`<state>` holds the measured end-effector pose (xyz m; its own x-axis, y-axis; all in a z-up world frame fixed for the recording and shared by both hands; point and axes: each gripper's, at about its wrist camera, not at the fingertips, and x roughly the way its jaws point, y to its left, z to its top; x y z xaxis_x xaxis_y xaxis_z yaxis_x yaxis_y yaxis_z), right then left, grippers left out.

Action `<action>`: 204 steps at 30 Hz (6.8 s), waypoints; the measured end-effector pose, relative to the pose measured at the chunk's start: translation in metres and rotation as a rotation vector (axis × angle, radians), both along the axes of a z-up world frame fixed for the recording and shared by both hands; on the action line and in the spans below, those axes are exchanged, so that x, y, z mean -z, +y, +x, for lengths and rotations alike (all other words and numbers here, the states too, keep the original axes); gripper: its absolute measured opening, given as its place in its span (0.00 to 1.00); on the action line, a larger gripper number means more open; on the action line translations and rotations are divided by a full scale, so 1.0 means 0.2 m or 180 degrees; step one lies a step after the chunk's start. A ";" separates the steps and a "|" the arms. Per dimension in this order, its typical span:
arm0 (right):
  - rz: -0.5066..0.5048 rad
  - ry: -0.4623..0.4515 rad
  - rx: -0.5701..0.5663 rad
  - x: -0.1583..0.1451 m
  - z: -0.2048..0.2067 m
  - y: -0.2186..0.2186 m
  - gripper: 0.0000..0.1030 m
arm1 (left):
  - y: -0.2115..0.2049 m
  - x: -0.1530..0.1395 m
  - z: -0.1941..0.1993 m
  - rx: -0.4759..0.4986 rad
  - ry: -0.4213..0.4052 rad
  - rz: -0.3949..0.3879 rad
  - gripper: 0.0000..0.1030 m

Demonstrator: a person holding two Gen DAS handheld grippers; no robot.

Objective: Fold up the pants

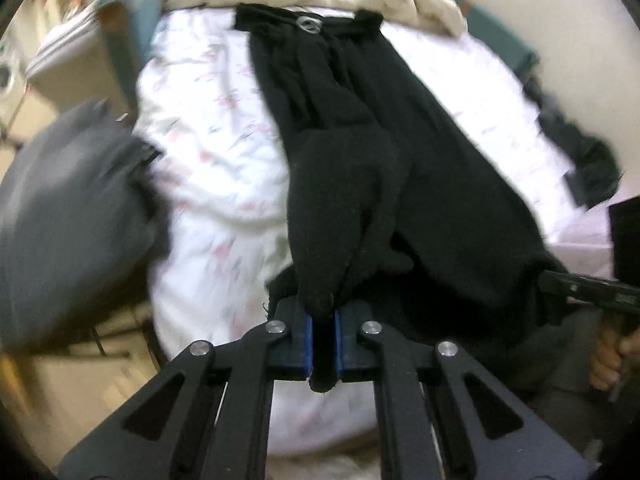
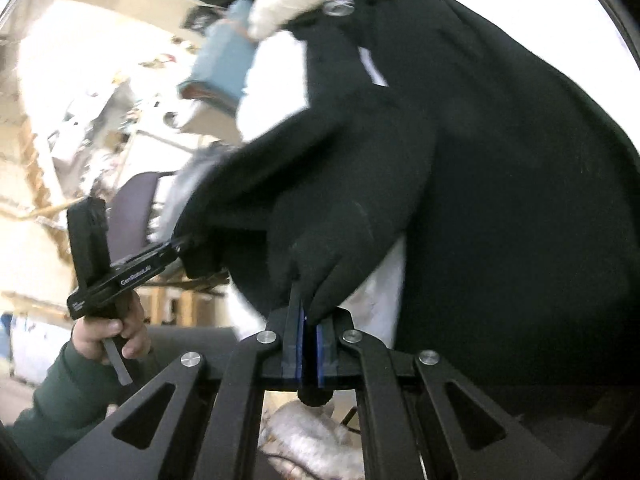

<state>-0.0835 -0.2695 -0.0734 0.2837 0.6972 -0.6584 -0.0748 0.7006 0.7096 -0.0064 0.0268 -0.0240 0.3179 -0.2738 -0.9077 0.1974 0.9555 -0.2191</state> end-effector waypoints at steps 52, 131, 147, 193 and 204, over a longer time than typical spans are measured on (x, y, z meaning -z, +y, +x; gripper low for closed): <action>-0.0740 0.0900 0.0039 0.55 0.20 -0.03 0.69 | -0.02 0.28 0.47 -0.0353 -0.0514 0.0614 0.00; -0.0794 0.0593 -0.0474 0.30 -0.27 0.09 0.02 | 0.36 0.17 -0.38 -0.0405 0.0602 0.0602 0.05; -0.1436 0.1221 -0.0917 0.62 -0.31 0.24 0.06 | 0.24 0.44 -0.31 -0.0005 0.1246 0.1340 0.41; -0.0983 -0.0963 0.0431 -0.35 0.22 0.01 0.80 | -0.18 0.00 0.10 -0.0884 -0.0744 0.0105 0.75; -0.1025 -0.1204 0.0599 -0.58 0.00 0.03 0.85 | 0.02 -0.25 -0.30 -0.1039 -0.1027 0.0057 0.75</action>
